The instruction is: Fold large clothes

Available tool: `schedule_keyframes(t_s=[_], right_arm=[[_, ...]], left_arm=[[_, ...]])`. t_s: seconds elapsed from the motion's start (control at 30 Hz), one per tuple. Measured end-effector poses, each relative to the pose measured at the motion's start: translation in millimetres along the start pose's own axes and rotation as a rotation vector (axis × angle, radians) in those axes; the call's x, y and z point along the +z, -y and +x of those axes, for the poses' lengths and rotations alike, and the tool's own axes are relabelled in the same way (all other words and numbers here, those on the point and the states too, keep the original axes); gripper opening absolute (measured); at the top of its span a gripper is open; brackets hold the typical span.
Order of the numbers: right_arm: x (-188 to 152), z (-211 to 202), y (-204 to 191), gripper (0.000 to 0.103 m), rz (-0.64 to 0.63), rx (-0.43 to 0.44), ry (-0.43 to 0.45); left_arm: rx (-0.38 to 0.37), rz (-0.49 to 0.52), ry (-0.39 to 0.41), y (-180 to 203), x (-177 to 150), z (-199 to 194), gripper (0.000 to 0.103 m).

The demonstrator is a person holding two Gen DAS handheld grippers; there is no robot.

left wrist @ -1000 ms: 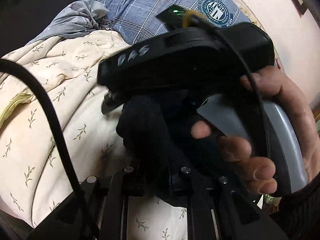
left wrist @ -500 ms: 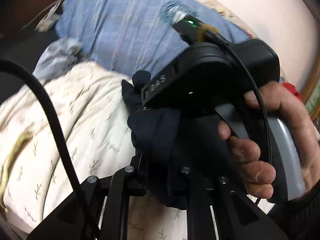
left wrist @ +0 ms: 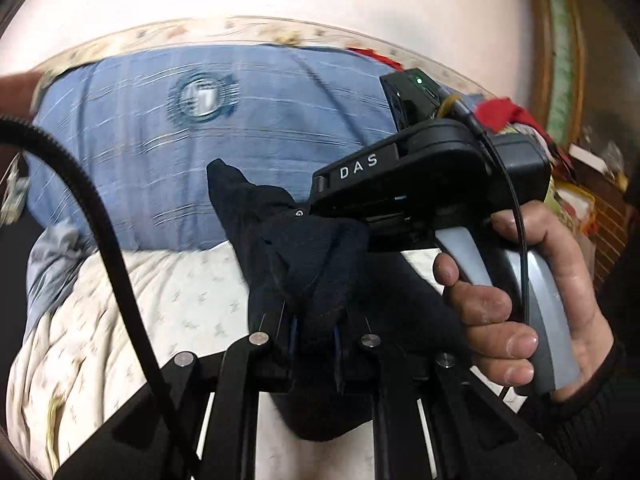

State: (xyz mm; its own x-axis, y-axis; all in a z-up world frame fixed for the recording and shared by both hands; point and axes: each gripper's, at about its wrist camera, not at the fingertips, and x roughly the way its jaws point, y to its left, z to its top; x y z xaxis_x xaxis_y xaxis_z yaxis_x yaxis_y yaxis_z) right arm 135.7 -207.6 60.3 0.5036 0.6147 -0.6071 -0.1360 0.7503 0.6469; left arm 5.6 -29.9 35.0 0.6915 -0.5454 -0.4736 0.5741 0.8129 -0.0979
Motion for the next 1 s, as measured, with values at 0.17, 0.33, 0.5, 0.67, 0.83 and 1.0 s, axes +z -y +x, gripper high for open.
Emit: schedule_keyframes(t_s=[0.17,0.33,0.5,0.67,0.83,1.0], right_arm=[[2,-39,38,0.013,0.048,0.046,0.076],[21,-80,73,0.013,0.058,0.038,0.109],[24,-111,102,0.013,0.077,0.043,0.17],[-7,-115,160,0.012,0.179,0.033,0.178],[-44,-98,218,0.013,0.313,0.02,0.121],[-55,-109,228,0.013,0.348,0.001,0.118]], left_arm=[[0.008,0.105,-0.013,48,19,24,0.011],[-0.023,0.152,-0.032,77,43,51,0.011],[-0.093,0.227,-0.069,118,52,69,0.011],[-0.132,0.255,-0.162,143,18,100,0.011],[-0.131,0.336,-0.292,164,-32,140,0.011],[-0.143,0.34,-0.269,179,-43,135,0.011]])
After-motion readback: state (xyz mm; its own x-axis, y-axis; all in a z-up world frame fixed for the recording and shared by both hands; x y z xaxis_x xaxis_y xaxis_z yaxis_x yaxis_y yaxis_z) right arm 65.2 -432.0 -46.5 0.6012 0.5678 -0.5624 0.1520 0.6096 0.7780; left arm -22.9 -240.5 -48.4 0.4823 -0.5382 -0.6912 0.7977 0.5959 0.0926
